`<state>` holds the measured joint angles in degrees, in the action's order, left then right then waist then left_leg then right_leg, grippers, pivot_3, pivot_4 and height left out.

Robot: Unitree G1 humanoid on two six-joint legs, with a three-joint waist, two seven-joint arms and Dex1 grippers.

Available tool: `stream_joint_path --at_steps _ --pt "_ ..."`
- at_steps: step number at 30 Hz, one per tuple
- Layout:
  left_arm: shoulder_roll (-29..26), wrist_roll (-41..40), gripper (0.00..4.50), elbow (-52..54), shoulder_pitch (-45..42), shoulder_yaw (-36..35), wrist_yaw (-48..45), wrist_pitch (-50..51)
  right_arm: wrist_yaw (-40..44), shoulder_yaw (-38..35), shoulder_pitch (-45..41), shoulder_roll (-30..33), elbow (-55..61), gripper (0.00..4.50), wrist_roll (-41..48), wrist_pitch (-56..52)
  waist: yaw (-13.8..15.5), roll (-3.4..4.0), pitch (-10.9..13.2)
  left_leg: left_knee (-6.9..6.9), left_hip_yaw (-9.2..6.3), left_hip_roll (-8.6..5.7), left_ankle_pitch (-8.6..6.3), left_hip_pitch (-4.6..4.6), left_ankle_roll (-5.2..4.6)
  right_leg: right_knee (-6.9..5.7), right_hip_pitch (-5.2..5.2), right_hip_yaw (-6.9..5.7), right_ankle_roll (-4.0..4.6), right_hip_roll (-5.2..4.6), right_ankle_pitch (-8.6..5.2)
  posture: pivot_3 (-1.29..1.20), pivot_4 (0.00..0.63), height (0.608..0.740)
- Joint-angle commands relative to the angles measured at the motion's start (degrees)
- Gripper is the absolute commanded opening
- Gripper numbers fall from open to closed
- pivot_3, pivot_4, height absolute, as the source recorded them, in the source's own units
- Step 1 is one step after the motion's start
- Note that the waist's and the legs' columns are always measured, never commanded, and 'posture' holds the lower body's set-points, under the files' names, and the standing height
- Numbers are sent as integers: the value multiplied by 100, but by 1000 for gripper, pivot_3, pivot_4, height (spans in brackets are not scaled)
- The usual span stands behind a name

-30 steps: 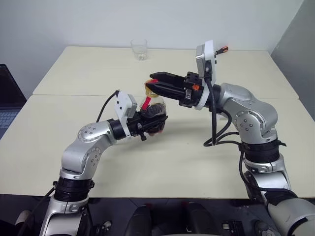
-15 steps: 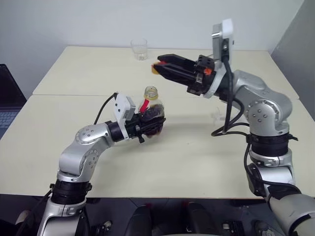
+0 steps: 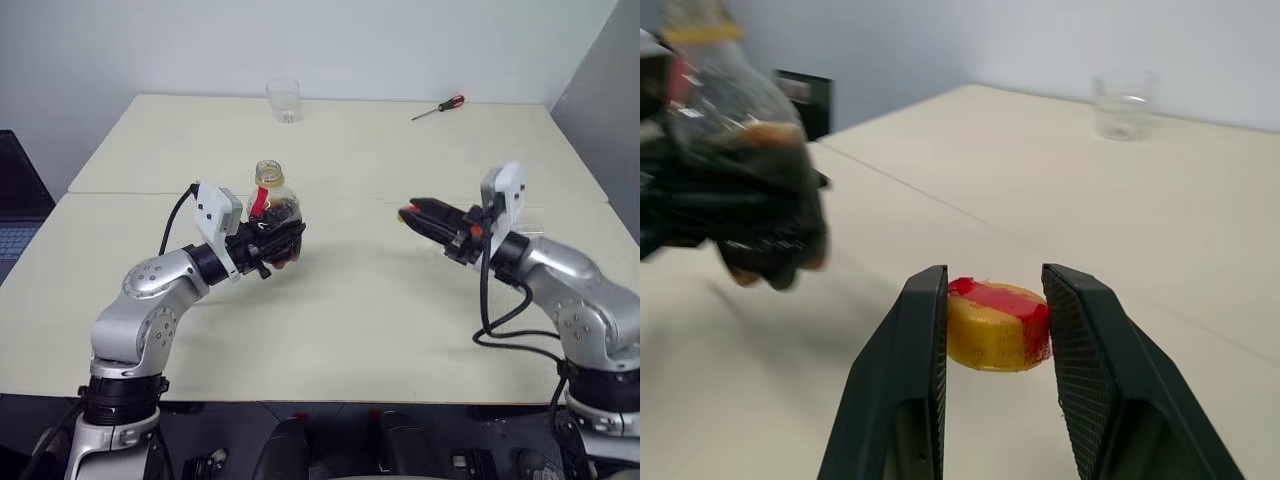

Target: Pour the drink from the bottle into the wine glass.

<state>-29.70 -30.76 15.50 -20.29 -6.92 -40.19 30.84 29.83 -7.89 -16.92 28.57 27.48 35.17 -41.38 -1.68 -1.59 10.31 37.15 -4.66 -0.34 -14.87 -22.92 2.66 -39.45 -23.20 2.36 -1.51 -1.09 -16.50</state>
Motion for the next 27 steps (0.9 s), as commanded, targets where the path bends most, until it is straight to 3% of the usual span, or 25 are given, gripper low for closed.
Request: stream_joint_path --at_steps 1,17,27 --pt "128 -122 1653 353 -123 -94 235 -23 -267 -67 689 -118 325 1129 -462 593 2 -1 -1 2 1 0 0 1 0 -1 0 1 0 0 0 0 150 740" --pt "-27 -419 1653 836 294 137 -90 158 -807 49 1538 -780 -530 1129 -1492 1753 0 2 -3 2 6 -3 2 10 -1 -8 7 7 0 6 -1 0 150 740" --pt "-88 -407 1653 793 257 123 -176 157 -890 -84 1504 -780 -596 4483 -1512 1542 -1 3 -3 1 5 -2 2 10 -1 -8 6 7 0 6 -1 0 150 740"
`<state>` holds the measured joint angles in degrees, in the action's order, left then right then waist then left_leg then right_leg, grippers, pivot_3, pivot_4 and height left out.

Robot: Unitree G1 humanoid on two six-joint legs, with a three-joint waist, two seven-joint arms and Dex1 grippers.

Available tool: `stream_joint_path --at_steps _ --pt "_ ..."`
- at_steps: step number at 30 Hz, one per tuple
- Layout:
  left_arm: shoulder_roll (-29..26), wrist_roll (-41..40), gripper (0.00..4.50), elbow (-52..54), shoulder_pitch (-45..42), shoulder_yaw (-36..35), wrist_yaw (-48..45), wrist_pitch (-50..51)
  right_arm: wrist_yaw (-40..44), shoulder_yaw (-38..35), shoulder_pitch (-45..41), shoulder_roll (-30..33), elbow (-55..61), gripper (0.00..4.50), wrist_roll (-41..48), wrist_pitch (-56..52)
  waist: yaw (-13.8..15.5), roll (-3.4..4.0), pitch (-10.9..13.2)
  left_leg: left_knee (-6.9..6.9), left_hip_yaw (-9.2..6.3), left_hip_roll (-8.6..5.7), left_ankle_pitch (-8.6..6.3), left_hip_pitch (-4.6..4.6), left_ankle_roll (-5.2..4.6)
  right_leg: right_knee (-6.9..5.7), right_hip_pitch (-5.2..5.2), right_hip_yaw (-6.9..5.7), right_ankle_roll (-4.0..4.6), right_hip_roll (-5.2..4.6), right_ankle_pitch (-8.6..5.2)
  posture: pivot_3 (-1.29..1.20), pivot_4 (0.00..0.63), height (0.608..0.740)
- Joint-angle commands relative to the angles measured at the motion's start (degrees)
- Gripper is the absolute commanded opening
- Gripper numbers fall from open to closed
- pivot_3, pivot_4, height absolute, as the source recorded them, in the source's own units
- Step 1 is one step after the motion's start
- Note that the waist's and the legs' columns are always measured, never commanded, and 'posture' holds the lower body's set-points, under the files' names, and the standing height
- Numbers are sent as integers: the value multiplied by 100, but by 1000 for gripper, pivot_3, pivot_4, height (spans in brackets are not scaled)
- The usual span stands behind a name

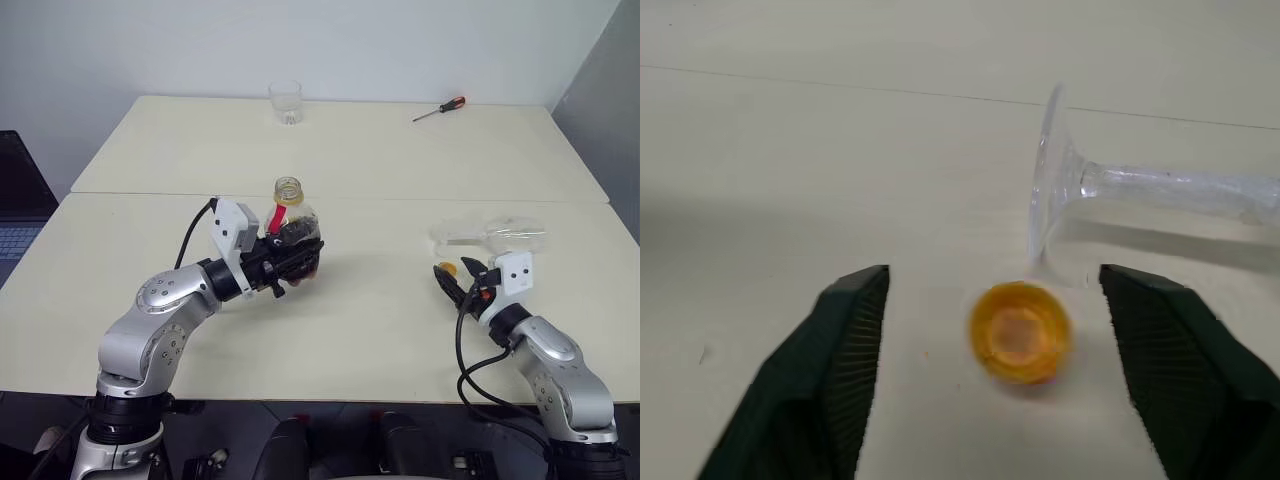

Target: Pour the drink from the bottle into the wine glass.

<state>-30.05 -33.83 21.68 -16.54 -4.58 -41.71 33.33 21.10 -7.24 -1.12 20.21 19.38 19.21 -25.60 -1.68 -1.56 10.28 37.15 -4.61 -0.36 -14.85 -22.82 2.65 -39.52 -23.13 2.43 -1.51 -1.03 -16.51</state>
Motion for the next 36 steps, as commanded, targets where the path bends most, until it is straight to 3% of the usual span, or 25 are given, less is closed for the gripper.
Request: stream_joint_path --at_steps 1,10,19,28,36 --pt "-56 -97 1653 175 -107 -119 -27 -94 -5 -158 -88 69 260 4483 118 -79 0 0 0 0 0 0 0 0 0 0 0 0 0 0 0 0 150 740" --pt "-55 66 1653 -183 -19 -510 352 -180 517 -68 -412 464 1418 4483 995 -729 -9 0 0 0 -3 2 0 1 -1 -2 0 -1 0 0 0 0 150 740" --pt "-33 1033 1653 -1759 -362 -998 1265 -1187 1179 820 -2003 590 1548 4483 1742 -1410 -6 0 0 1 -9 1 0 -1 -1 1 -1 -8 0 -1 0 0 150 740" --pt "-195 1692 1653 -3951 -1252 -1353 1746 -2567 1300 1677 -2687 259 499 4483 975 -973 8 -15 -9 9 -10 -6 0 -8 -1 3 -3 -13 0 -9 1 0 150 740" --pt "-483 1887 1653 -5699 -2013 -1475 1704 -3565 1160 1873 -2838 -26 225 4483 506 -816 -9 -16 -10 8 -11 -3 0 -9 -1 -2 -11 -14 0 -9 1 0 150 740"
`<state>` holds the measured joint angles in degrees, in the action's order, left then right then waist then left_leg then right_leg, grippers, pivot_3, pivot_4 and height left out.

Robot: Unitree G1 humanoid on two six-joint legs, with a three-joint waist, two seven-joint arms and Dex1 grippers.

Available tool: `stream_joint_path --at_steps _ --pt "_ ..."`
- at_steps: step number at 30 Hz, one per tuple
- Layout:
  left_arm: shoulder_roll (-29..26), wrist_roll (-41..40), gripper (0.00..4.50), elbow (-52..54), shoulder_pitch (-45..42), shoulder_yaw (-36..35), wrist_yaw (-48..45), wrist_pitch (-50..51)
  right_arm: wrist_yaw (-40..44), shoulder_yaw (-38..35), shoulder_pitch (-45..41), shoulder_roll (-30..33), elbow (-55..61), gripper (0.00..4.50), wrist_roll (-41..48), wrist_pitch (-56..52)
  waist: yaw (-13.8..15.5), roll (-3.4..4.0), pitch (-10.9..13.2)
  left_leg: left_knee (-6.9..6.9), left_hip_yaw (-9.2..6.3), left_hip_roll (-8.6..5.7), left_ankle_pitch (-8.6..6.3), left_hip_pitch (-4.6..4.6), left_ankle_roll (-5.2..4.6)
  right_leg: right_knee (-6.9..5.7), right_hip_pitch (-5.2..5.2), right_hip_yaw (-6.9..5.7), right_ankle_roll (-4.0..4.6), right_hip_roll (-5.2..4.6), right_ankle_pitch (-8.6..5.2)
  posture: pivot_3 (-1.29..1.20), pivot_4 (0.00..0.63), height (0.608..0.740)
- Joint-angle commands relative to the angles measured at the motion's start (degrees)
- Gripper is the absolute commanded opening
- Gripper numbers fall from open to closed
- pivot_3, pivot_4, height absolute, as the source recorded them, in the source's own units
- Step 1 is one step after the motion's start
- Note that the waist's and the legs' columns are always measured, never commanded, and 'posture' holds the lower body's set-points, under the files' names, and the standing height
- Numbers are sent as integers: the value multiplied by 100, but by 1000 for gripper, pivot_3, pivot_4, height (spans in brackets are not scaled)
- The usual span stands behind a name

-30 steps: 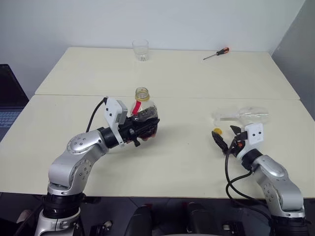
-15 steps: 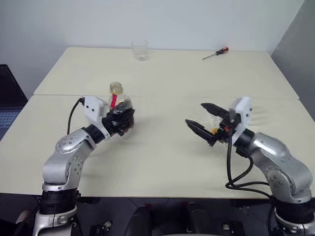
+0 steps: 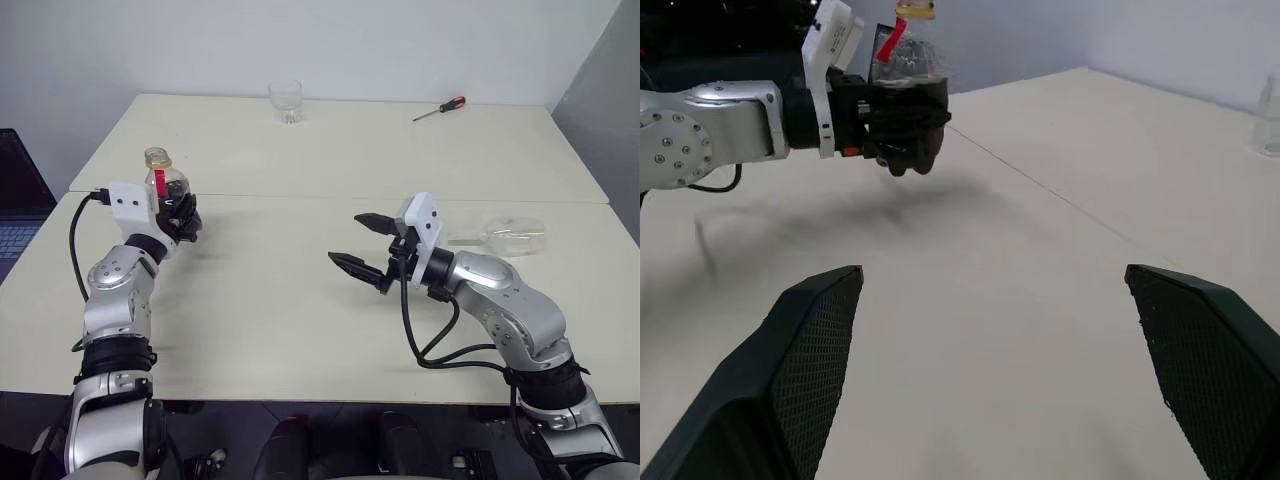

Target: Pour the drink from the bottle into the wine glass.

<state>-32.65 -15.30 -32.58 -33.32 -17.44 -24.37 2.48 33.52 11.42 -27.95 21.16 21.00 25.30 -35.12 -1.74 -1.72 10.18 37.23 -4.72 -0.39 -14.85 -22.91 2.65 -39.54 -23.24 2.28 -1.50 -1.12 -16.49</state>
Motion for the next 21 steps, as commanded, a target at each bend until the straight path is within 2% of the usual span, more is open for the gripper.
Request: stream_joint_path --at_steps 1,10,21 --pt "-248 52 1653 -466 -420 -192 -39 -585 -109 5 -180 -172 50 4483 -123 125 -2 -1 -1 0 -1 0 0 0 0 -1 0 -1 0 0 0 0 150 740" --pt "-441 237 1653 -2491 -1433 -116 -283 -1489 -352 -134 -471 -721 195 4483 53 -197 -9 -6 -4 4 0 -3 0 -1 0 -6 -2 -3 0 1 0 0 150 740" --pt "-250 210 1653 -3510 -1852 -232 -273 -1906 -502 -192 -633 -992 131 4483 108 -221 -17 -7 -4 4 0 -4 0 -2 0 -12 -6 -3 0 1 0 0 150 740"
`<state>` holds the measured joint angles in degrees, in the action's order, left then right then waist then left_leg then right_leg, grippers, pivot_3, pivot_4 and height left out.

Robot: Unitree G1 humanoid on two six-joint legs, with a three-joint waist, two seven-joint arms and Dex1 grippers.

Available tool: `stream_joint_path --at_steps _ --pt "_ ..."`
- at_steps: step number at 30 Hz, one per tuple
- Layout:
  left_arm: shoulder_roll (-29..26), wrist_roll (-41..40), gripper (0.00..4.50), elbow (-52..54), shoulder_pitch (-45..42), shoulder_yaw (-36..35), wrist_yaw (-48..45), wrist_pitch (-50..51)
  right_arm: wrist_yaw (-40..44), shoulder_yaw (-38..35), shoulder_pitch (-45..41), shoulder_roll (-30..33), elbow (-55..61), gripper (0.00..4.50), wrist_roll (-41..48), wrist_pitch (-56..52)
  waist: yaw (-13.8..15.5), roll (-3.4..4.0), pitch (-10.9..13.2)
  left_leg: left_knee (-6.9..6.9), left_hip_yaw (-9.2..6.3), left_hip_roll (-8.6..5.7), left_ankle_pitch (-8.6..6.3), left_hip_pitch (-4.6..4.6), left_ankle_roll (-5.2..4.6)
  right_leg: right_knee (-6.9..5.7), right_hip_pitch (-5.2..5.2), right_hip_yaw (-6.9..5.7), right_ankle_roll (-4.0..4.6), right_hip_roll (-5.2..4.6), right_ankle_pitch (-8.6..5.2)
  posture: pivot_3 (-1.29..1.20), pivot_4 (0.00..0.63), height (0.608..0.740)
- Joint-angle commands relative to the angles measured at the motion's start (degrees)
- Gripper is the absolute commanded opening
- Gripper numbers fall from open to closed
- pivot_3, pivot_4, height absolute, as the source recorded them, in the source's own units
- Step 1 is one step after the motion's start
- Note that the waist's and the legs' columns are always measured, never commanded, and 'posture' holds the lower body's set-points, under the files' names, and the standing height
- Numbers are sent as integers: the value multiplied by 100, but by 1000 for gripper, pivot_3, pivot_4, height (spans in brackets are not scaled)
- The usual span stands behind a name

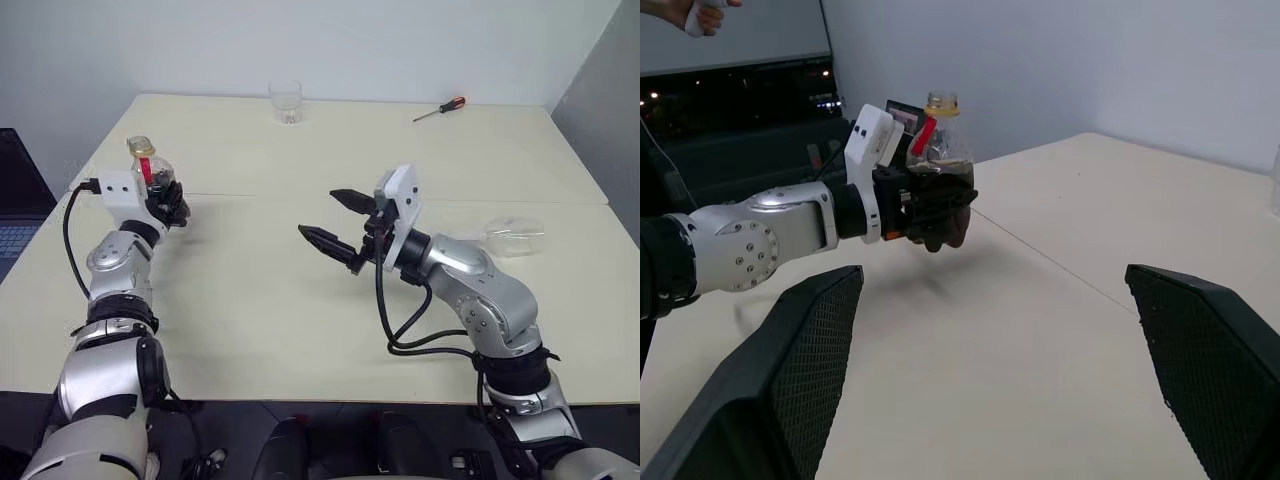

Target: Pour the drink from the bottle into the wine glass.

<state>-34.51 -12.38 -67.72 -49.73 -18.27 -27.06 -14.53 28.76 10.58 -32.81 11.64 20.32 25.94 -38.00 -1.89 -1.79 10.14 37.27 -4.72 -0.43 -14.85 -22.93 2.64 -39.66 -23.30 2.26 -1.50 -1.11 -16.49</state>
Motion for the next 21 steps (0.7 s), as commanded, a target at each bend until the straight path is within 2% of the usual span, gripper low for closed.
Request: stream_joint_path --at_steps 1,8,21 --pt "-53 -109 1653 -34 -207 -185 10 -201 -35 -107 -146 -45 199 4483 40 70 -5 0 0 0 0 0 0 0 0 -1 -1 0 0 0 0 0 150 740" --pt "99 -151 1653 46 42 -251 9 -276 -83 -119 -139 -48 213 4483 22 69 -8 0 0 0 1 1 0 0 0 -10 -5 0 0 0 0 0 150 740" --pt "535 -265 1653 989 736 -259 1 -123 -59 -148 -136 -1 136 4483 -9 138 -1 -1 -1 8 2 2 0 0 0 -21 -7 3 0 -1 0 0 150 740"
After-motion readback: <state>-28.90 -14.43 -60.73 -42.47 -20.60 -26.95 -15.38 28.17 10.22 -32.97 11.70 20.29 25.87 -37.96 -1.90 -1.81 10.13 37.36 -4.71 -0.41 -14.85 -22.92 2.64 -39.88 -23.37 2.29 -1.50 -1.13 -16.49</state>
